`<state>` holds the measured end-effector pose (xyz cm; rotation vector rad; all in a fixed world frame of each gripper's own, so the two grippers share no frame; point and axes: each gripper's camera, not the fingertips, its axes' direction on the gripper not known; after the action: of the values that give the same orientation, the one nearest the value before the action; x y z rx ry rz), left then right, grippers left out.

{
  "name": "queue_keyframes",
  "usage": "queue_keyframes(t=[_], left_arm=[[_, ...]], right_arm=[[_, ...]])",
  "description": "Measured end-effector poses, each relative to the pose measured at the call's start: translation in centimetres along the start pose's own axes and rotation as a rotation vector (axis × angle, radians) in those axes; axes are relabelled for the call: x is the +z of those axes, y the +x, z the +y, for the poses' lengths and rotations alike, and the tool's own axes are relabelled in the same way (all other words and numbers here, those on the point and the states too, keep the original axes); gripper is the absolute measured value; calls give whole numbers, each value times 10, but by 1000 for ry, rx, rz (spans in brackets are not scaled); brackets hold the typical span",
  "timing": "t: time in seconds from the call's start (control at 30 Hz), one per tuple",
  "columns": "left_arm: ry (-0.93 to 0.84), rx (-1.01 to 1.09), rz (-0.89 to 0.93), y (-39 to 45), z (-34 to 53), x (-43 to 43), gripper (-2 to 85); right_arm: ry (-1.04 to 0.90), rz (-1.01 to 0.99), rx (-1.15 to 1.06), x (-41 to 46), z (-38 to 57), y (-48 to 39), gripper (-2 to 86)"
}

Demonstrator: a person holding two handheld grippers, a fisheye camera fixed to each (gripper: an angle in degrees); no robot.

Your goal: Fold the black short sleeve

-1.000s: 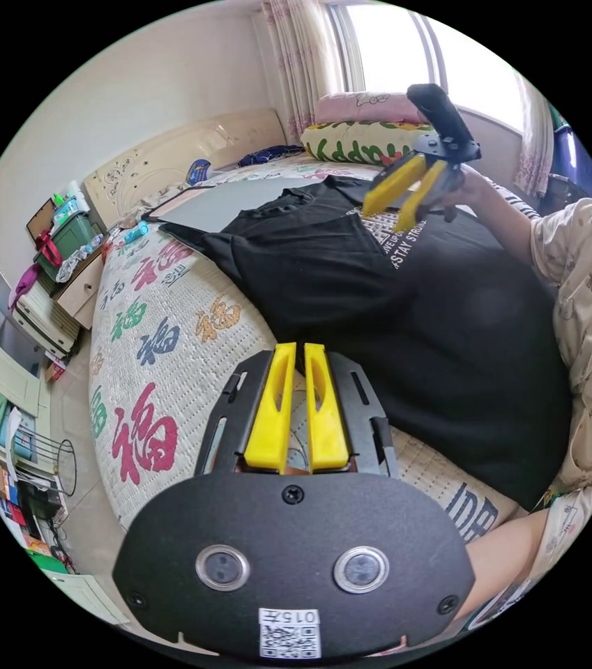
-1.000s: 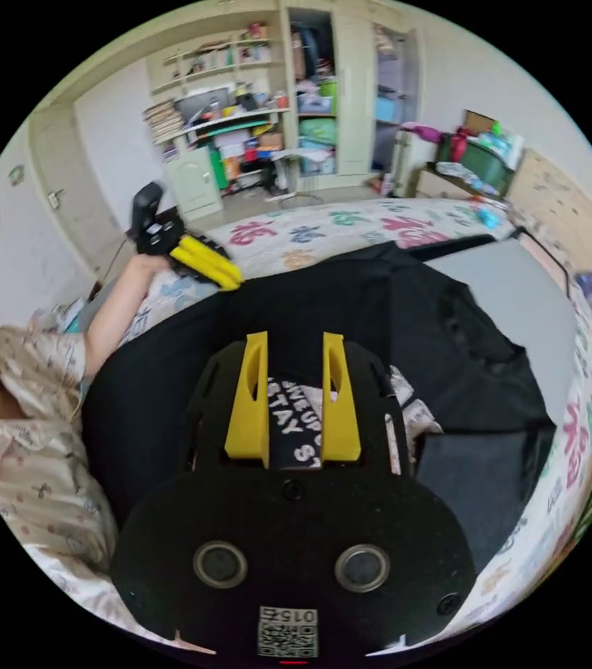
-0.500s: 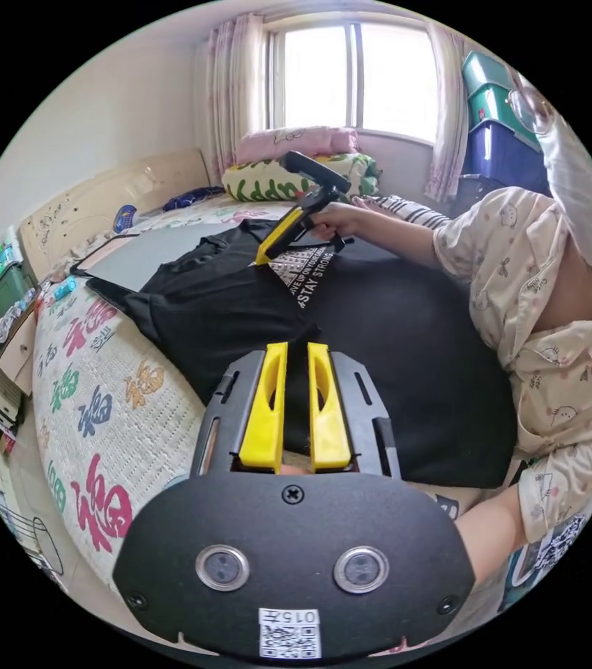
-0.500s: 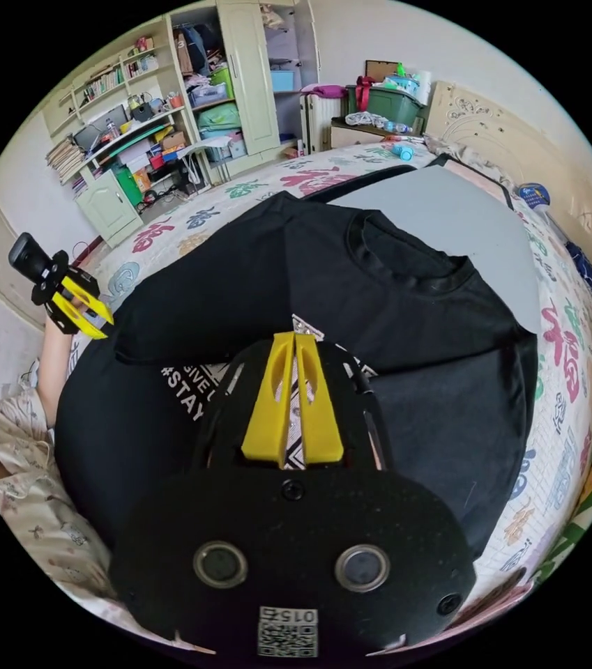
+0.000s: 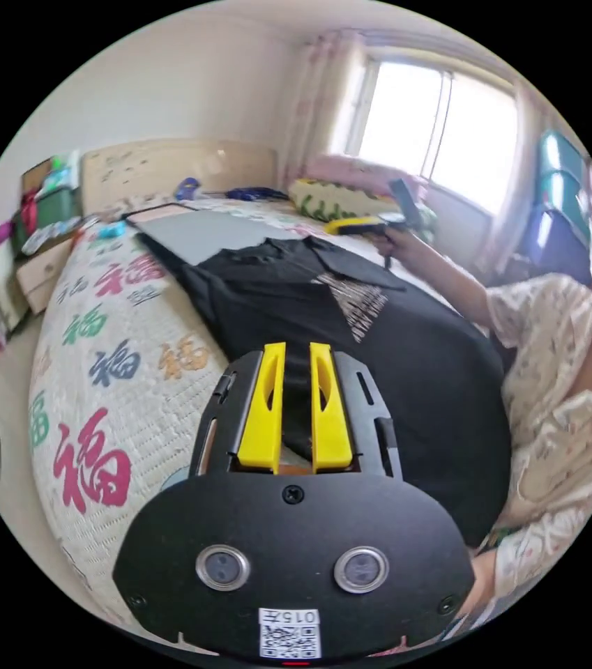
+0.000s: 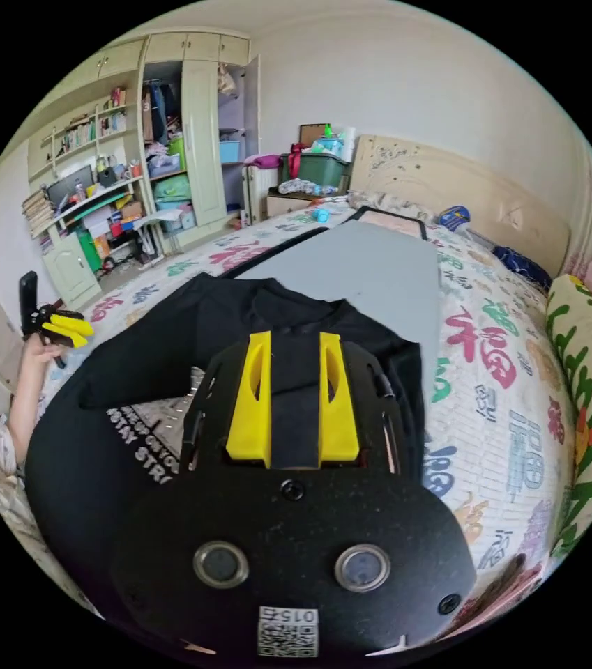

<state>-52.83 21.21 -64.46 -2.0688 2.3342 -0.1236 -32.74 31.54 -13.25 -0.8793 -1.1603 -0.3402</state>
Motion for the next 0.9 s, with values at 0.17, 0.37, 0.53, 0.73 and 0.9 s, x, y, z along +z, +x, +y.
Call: queue_keyframes(t=[0.17,0.37,0.53,0.73,0.9], left_arm=[[38,-332,-148,-74,3,0,109],[33,-480,-196,-122,-55,37,135],[-57,-451,-286,-130,-100,87,134],[-167,-403,-245,-133,-113,125,79],[-140,-324,-326,-101,-121,97,22]], right_arm=[[-46,130,157,12,-15,58,127],[-101,123,253,33,-52,64,138],[-178,143,242,49,-78,45,138],[-297,191,218,54,-82,26,119],[-288,52,349,25,-74,18,37]])
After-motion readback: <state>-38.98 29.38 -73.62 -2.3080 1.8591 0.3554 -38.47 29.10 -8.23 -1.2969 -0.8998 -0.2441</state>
